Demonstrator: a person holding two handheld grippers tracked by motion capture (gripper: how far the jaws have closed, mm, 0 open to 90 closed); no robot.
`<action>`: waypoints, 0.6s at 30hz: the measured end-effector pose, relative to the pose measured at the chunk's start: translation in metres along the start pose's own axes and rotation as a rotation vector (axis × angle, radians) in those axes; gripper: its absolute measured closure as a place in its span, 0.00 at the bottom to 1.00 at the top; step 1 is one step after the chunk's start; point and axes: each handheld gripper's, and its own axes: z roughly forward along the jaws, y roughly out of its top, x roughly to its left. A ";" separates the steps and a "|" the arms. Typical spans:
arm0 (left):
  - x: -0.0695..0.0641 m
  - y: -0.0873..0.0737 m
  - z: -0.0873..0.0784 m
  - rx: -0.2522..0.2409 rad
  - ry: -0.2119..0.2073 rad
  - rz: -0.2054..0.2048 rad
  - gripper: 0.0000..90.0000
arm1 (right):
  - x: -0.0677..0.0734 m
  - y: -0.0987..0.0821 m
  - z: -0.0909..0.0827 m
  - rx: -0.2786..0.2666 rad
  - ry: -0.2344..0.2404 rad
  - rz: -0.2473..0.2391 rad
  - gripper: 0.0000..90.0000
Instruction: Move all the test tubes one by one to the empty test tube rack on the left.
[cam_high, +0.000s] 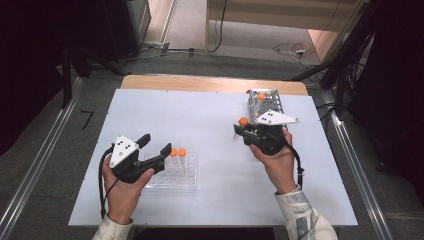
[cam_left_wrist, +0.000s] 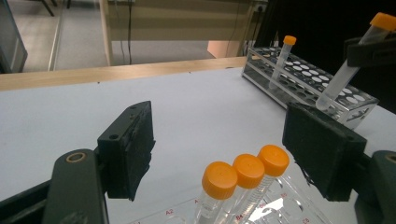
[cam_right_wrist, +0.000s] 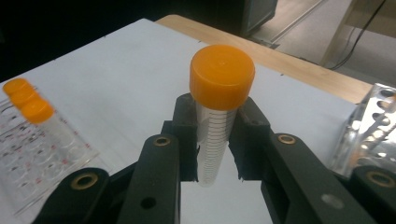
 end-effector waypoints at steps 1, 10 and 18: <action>0.000 0.000 0.000 0.000 0.000 0.000 0.27 | 0.003 -0.002 0.001 0.002 0.008 -0.003 0.79; -0.002 0.002 -0.002 -0.009 -0.009 0.001 0.27 | 0.020 -0.018 0.005 0.023 0.053 -0.030 0.79; -0.005 0.005 -0.005 -0.015 -0.032 -0.006 0.28 | 0.028 -0.039 0.010 0.068 0.077 -0.035 0.79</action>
